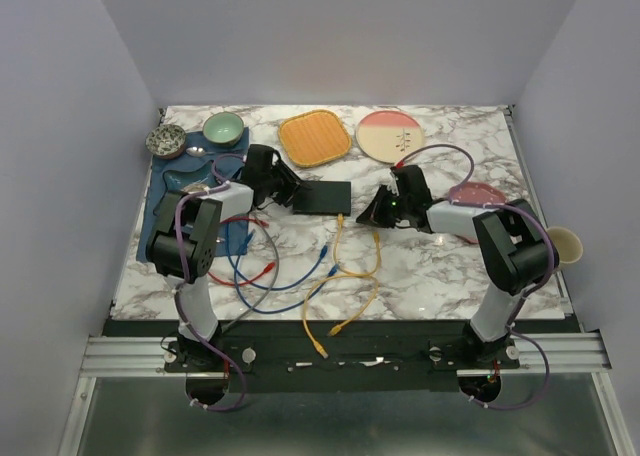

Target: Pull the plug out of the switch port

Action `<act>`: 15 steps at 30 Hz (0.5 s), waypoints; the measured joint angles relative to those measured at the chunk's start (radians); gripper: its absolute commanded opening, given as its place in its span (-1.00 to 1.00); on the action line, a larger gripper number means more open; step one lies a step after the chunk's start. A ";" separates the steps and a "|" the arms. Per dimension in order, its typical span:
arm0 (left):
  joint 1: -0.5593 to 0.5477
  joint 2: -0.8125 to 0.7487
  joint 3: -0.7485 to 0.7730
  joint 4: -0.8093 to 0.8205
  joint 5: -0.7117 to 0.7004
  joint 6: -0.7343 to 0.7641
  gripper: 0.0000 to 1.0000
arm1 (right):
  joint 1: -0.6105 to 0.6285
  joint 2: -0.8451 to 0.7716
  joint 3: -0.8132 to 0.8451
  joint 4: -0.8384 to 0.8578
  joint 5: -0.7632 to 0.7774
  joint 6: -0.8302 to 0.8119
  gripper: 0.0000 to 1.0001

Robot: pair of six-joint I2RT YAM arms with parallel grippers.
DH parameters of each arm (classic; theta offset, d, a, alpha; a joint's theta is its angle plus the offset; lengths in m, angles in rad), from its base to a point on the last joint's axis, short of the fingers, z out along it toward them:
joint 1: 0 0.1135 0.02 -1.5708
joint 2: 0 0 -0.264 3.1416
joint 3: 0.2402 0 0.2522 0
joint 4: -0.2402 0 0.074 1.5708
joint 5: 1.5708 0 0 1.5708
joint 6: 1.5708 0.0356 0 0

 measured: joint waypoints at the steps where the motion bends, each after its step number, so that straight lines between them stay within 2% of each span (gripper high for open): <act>1: 0.014 -0.001 0.006 -0.010 -0.010 0.000 0.01 | 0.000 -0.003 -0.015 -0.001 0.003 -0.001 -0.92; 5: 0.072 0.024 0.101 -0.087 -0.079 0.009 0.00 | 0.000 0.005 -0.044 -0.013 0.007 -0.003 -0.95; 10: 0.079 0.125 0.229 -0.109 -0.119 0.016 0.01 | 0.000 0.026 -0.039 -0.004 -0.005 0.002 -0.96; 15: 0.068 0.192 0.235 -0.091 -0.106 0.007 0.00 | 0.000 0.070 0.003 0.005 -0.032 0.013 -0.97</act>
